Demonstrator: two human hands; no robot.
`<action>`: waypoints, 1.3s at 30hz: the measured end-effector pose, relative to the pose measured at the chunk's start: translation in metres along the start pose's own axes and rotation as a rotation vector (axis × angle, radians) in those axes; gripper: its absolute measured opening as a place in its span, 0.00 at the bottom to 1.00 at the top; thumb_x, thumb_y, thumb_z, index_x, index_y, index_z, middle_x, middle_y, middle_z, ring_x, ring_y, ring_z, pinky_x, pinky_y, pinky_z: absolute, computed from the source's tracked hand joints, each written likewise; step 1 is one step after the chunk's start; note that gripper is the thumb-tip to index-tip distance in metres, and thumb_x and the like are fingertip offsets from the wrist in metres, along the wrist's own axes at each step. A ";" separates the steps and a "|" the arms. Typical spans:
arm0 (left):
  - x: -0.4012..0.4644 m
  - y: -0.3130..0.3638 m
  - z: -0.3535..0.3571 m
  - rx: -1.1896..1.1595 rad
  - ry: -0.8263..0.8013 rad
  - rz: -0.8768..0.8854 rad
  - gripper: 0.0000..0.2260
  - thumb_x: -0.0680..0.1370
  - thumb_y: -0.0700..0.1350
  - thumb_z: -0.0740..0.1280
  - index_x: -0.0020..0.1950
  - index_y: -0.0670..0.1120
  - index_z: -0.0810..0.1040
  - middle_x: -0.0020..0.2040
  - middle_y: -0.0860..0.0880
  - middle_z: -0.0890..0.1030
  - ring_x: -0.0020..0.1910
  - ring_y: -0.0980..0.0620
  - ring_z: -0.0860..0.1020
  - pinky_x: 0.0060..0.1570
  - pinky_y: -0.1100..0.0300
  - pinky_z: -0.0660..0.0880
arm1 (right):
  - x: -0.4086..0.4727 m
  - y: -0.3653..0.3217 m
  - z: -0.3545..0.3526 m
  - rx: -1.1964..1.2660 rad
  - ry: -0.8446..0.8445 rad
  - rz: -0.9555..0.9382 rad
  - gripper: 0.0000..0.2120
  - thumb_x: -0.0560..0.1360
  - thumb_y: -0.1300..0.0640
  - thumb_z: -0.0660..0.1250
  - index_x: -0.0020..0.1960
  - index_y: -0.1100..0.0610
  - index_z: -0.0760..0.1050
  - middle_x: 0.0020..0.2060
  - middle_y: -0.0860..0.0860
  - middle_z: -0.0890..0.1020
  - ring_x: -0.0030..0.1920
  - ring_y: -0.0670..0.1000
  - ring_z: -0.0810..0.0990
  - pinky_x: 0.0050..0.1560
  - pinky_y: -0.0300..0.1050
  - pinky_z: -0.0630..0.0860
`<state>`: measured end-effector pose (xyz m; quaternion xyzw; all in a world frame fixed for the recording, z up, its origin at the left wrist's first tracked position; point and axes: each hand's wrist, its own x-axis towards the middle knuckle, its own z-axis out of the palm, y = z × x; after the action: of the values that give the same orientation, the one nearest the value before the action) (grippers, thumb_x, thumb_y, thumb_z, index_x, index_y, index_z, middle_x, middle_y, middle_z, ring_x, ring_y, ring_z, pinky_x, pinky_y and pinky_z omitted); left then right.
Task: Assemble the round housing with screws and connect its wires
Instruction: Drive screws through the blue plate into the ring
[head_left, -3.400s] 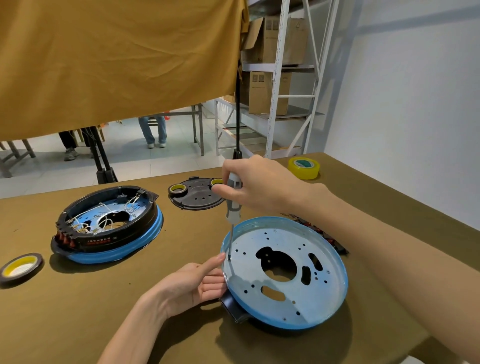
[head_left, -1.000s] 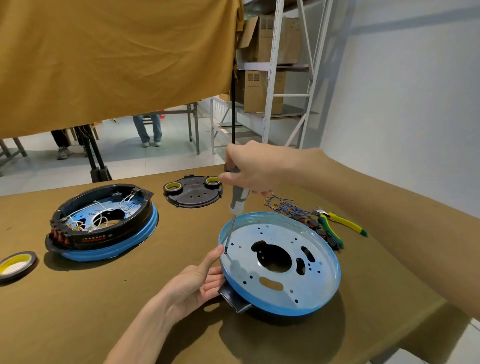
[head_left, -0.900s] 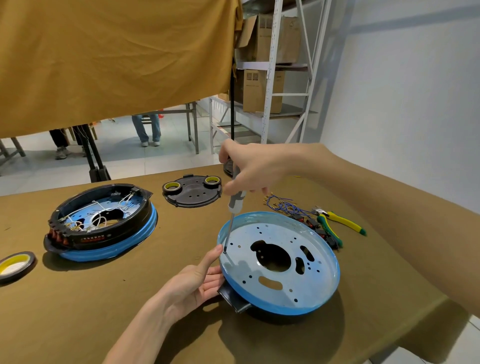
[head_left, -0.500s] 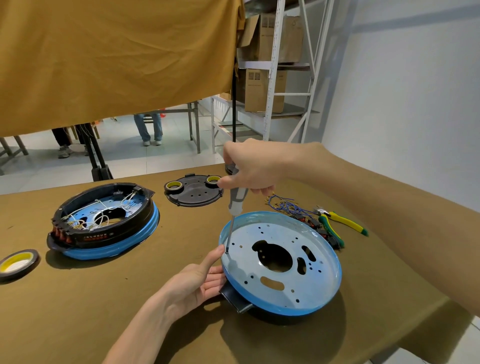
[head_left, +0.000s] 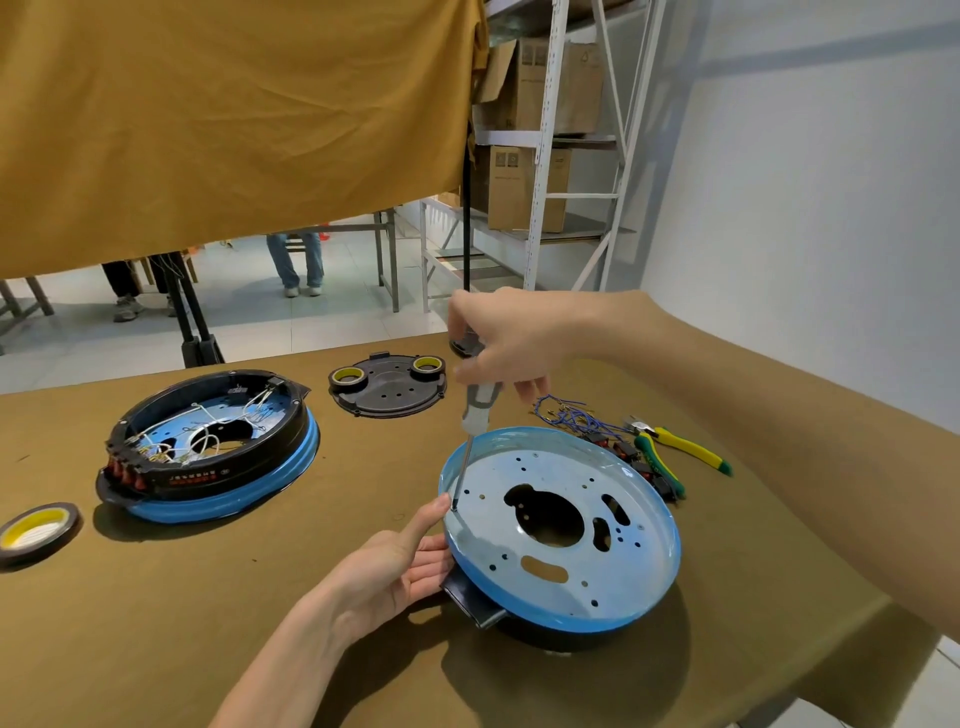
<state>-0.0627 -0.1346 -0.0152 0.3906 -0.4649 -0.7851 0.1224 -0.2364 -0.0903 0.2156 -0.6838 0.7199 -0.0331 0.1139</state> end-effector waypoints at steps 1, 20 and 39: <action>0.000 0.000 0.000 -0.001 0.001 -0.001 0.40 0.63 0.62 0.79 0.65 0.36 0.77 0.55 0.38 0.86 0.55 0.42 0.86 0.55 0.50 0.84 | 0.000 0.000 0.002 -0.048 0.032 0.015 0.17 0.82 0.49 0.65 0.63 0.57 0.64 0.36 0.55 0.84 0.25 0.50 0.83 0.24 0.40 0.76; -0.001 0.001 0.003 0.007 0.001 -0.008 0.40 0.64 0.63 0.78 0.65 0.36 0.78 0.55 0.37 0.86 0.54 0.42 0.86 0.44 0.55 0.85 | -0.006 -0.005 0.001 0.057 -0.052 -0.038 0.28 0.77 0.55 0.72 0.69 0.52 0.59 0.41 0.56 0.82 0.27 0.47 0.81 0.26 0.38 0.77; 0.000 0.001 0.002 -0.001 -0.020 -0.009 0.39 0.65 0.62 0.78 0.64 0.36 0.77 0.55 0.37 0.86 0.54 0.42 0.86 0.44 0.56 0.84 | 0.003 -0.001 0.009 -0.141 0.100 -0.063 0.24 0.82 0.42 0.65 0.68 0.55 0.63 0.39 0.54 0.84 0.26 0.49 0.83 0.25 0.43 0.79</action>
<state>-0.0646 -0.1339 -0.0134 0.3845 -0.4638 -0.7899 0.1144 -0.2334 -0.0925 0.2064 -0.7100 0.7033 -0.0200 0.0283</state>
